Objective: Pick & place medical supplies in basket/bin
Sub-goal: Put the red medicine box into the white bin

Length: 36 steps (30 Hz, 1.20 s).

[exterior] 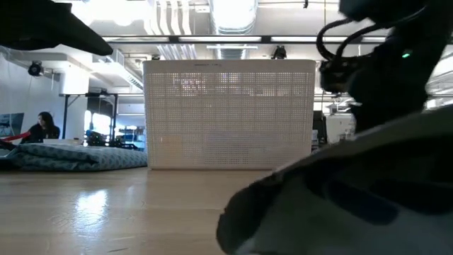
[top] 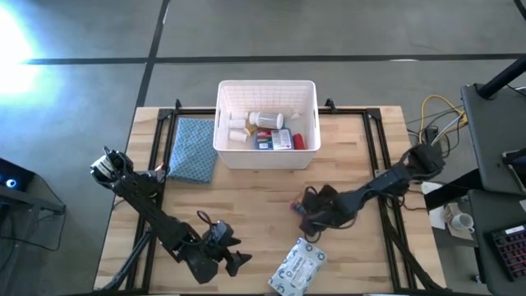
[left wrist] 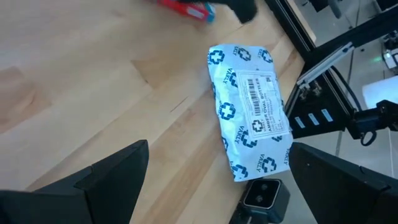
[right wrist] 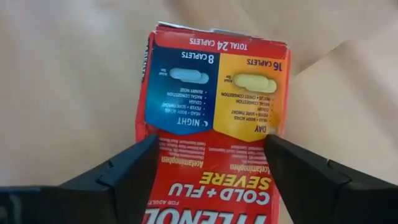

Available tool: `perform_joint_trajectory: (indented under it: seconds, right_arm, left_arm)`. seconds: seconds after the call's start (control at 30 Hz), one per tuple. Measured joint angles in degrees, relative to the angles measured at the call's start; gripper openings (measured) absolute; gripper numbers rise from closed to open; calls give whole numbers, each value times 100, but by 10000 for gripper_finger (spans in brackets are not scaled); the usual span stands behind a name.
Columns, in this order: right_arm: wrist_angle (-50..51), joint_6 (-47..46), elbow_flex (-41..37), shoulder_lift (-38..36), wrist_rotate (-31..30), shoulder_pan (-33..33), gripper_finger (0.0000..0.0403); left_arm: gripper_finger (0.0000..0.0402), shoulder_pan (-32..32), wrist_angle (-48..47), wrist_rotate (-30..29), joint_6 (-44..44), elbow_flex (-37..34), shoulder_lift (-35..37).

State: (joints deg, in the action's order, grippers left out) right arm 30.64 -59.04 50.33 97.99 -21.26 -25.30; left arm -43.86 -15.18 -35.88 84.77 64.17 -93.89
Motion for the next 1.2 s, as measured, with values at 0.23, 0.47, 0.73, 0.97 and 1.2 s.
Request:
perform_joint_trajectory:
  seconds: [0.23,0.47,0.73,0.97,1.2]
  right_arm:
    - [485,169,639,33,-232,451,270]
    - [984,858,1490,20,-308,459,282]
    - [1166,1270,1620,-57,1225,632,295]
    - [1585,1503,730,-872,1422,709,284]
    - [818,1680,-729,-2387,1664,851,276]
  left_arm:
    - [364,0,2,-2,105,-14,7]
    - [364,0,11,-25,151,39,9]
    - [364,128,11,-73,600,30,9]
    - [364,344,212,-199,571,30,9]
    - [364,1023,360,-191,559,28,-9]
